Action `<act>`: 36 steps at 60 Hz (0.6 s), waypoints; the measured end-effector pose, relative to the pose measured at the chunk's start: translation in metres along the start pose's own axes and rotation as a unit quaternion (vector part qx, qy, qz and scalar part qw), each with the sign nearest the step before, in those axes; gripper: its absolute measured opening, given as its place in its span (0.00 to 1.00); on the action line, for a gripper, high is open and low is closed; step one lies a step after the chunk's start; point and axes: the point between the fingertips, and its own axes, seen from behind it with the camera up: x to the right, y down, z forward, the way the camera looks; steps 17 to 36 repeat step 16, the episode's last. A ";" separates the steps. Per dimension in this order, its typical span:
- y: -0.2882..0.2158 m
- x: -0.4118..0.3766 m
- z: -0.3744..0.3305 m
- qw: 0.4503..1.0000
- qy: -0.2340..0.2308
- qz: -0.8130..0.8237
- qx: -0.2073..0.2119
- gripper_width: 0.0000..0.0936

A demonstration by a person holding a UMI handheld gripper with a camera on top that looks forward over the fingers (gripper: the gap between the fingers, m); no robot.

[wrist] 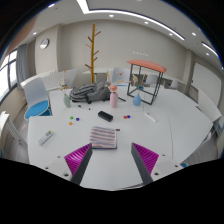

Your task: Fold towel

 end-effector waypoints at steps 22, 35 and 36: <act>0.000 -0.010 -0.008 1.000 -0.001 0.001 0.004 0.91; 0.000 -0.010 -0.008 1.000 -0.001 0.001 0.004 0.91; 0.000 -0.010 -0.008 1.000 -0.001 0.001 0.004 0.91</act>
